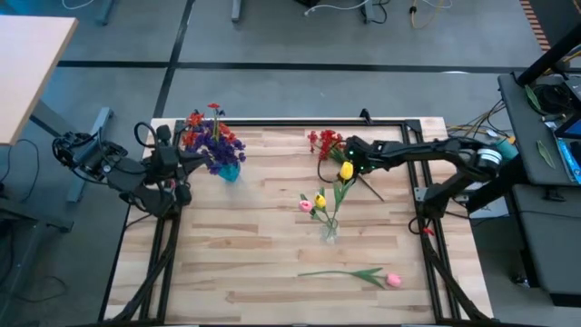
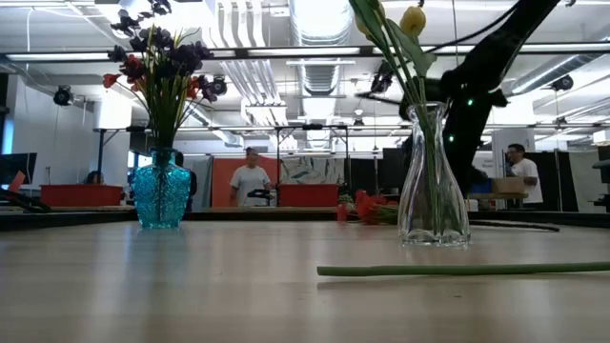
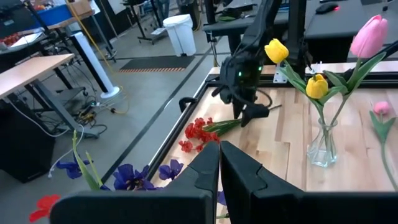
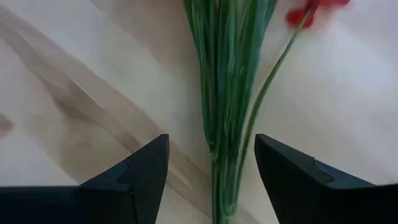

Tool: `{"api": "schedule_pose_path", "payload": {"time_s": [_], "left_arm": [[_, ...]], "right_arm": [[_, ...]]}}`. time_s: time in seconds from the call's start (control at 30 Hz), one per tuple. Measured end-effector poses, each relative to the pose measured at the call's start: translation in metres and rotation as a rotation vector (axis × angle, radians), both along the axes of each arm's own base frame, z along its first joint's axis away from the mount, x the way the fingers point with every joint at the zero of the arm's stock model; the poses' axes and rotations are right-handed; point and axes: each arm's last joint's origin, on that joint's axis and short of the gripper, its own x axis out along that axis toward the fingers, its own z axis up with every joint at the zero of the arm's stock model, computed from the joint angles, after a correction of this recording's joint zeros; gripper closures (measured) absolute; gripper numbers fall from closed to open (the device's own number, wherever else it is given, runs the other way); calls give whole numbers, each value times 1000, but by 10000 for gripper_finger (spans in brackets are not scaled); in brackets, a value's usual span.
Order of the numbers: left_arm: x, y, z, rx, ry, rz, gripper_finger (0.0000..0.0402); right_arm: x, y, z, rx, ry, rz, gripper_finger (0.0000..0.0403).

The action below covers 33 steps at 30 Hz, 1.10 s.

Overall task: Sort flowers into vase by color
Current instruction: Put the red flowers into the blue vase

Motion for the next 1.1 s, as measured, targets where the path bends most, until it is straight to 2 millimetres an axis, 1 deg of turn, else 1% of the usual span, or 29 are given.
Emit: {"api": "schedule_pose_path", "payload": {"time_s": [0.13, 0.2, 0.3, 0.43, 0.47, 0.5, 0.57, 0.67, 0.73, 0.83, 0.9, 1.0, 1.1], "left_arm": [[0, 0, 0, -1, -1, 0, 402], [1, 0, 0, 0, 2, -1, 402], [1, -1, 0, 0, 3, 0, 402], [2, -1, 2, -4, -21, 15, 402], [3, -1, 3, -7, -33, 22, 402], [3, -1, 4, -12, -45, 25, 402], [4, -2, 5, -19, -61, 29, 398], [4, -2, 6, -39, -88, 47, 376], [4, -2, 6, -68, -97, 55, 353], [7, -5, 0, -150, -75, 32, 311], [12, -10, -5, -209, -47, 21, 283], [23, -22, -14, -291, 17, -21, 246], [34, -37, -23, -387, 97, -89, 228]], "right_arm": [[4, -2, -13, 22, 39, -27, 192], [4, -3, -17, 28, 53, -39, 212], [4, -3, -18, 32, 55, -46, 265], [2, -2, -7, -7, 33, -2, 363], [-1, -2, -2, -20, 38, 10, 376], [-3, -2, 5, -37, 25, 15, 380], [-2, -5, 30, -100, -55, 24, 381], [-7, -2, 71, -241, -125, 46, 383], [-11, 3, 104, -374, -183, 65, 383], [-23, 17, 161, -576, -298, 93, 384], [-32, 29, 196, -667, -390, 127, 384], [-47, 43, 241, -780, -503, 177, 384], [-59, 51, 275, -875, -550, 196, 384]]}}
